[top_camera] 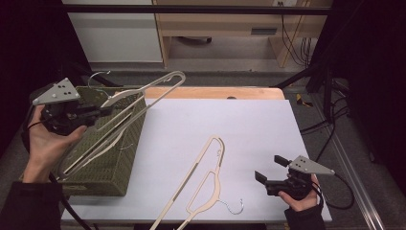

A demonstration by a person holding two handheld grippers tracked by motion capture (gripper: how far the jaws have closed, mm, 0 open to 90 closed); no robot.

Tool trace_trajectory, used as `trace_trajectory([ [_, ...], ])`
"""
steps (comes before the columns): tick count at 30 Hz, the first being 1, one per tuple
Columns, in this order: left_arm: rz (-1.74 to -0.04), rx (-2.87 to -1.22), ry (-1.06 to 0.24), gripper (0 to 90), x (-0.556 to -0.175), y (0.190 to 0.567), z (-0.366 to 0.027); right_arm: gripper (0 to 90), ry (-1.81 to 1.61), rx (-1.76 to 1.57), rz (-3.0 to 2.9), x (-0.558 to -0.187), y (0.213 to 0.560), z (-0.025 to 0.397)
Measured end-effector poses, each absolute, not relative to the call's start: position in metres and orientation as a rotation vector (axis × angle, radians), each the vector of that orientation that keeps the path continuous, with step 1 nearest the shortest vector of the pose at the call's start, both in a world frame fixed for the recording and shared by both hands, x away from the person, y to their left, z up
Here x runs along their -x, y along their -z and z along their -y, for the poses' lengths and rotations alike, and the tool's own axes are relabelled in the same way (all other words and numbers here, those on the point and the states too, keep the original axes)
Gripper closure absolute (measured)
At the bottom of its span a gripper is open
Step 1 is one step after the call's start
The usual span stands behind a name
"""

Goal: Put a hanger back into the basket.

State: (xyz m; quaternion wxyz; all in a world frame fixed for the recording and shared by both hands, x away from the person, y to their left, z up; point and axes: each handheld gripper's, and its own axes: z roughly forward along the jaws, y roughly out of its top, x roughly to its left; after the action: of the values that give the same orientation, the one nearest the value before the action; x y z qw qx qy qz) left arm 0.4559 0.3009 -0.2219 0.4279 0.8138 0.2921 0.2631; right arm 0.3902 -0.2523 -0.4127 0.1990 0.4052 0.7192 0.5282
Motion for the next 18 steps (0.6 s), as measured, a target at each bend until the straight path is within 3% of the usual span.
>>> trace_trajectory([
  [18, -0.866, -2.069, -0.689, 85.4, -0.485, 0.254, -0.363, 5.8, -1.475, -1.133, -2.016, -0.390, 0.413, 0.252],
])
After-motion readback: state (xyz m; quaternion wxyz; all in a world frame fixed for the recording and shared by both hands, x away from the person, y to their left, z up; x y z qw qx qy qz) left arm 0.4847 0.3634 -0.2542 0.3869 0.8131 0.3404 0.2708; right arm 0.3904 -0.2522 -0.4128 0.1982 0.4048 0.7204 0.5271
